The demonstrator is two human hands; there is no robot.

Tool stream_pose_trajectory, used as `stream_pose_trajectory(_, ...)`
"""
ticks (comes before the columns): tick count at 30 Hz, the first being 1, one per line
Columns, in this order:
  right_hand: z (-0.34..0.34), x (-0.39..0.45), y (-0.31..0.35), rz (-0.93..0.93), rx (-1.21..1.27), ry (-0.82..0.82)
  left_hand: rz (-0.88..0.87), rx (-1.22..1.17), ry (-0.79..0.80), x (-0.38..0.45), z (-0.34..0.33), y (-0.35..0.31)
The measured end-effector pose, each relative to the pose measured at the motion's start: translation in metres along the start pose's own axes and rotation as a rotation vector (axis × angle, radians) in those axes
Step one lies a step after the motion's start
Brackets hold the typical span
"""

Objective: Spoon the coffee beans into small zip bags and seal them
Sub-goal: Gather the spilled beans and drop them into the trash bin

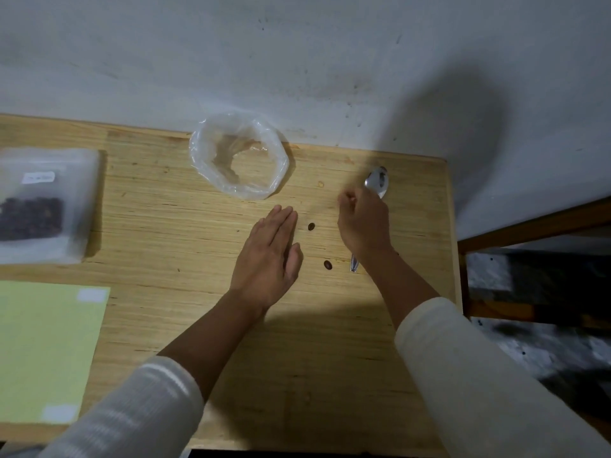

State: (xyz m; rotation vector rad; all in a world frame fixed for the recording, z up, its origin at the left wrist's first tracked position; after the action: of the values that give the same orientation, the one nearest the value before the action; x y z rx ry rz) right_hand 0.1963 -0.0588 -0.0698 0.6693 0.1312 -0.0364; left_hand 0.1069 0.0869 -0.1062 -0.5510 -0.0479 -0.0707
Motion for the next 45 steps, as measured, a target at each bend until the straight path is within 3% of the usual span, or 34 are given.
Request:
stream_pose_trajectory(5,0.015,-0.023,0.010,-0.590,1.310,0.136,-0.004,0.034,0.005,-0.025,0.014,0.018)
stream_pose_trajectory(7,0.015,-0.030,0.012,-0.652,1.485,0.167,-0.007,0.036,0.010,-0.028,0.016,0.021)
stream_pose_trajectory(10,0.011,-0.036,0.016,-0.576,1.242,0.201,-0.007,0.033,0.007,-0.029,0.017,0.021)
stream_pose_trajectory(13,0.005,-0.039,0.016,-0.341,0.542,0.201,-0.001,0.016,0.006,-0.029,0.019,0.020)
stream_pose_trajectory(15,0.000,-0.040,0.018,-0.196,0.293,0.135,-0.005,0.020,0.014,-0.029,0.020,0.020)
stream_pose_trajectory(19,-0.007,-0.041,0.024,-0.039,0.069,0.063,-0.015,0.030,0.038,-0.029,0.022,0.021)
stream_pose_trajectory(27,-0.017,-0.047,0.027,-0.070,-0.029,0.048,-0.038,0.014,0.038,-0.030,0.022,0.024)
stream_pose_trajectory(29,-0.011,-0.056,0.030,-0.245,0.301,0.000,-0.045,0.028,0.059,-0.031,0.022,0.024)
stream_pose_trajectory(31,0.000,-0.070,0.030,-0.427,0.910,0.014,-0.061,0.042,0.092,-0.032,0.022,0.026)
stream_pose_trajectory(33,0.006,-0.087,0.027,-0.471,1.439,0.041,-0.113,0.043,0.125,-0.032,0.021,0.027)
stream_pose_trajectory(36,0.003,-0.109,0.021,-0.575,1.720,-0.030,-0.192,0.005,0.186,-0.031,0.019,0.024)
stream_pose_trajectory(38,-0.003,-0.117,0.016,-0.634,1.572,-0.133,-0.225,0.008,0.201,-0.031,0.017,0.022)
stream_pose_trajectory(40,-0.008,-0.121,0.011,-0.607,1.071,-0.201,-0.240,0.008,0.211,-0.031,0.016,0.022)
stream_pose_trajectory(42,-0.016,-0.122,0.007,-0.483,0.546,-0.237,-0.245,0.005,0.224,-0.031,0.016,0.023)
stream_pose_trajectory(45,-0.029,-0.120,0.010,-0.329,0.233,-0.291,-0.250,-0.001,0.231,-0.031,0.017,0.028)
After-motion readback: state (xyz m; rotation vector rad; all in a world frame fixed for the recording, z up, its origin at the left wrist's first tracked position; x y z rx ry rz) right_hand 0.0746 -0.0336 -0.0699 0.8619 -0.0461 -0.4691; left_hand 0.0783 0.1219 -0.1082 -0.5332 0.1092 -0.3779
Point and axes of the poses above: each hand's wrist, its own x-axis towards the middle knuckle, its own z-axis out of the back of the hand, y = z × x, the point moved 1 cm from there along x, towards the middle knuckle, and after that the axes turned 2 degrees about -x, right-handed, at the moved point
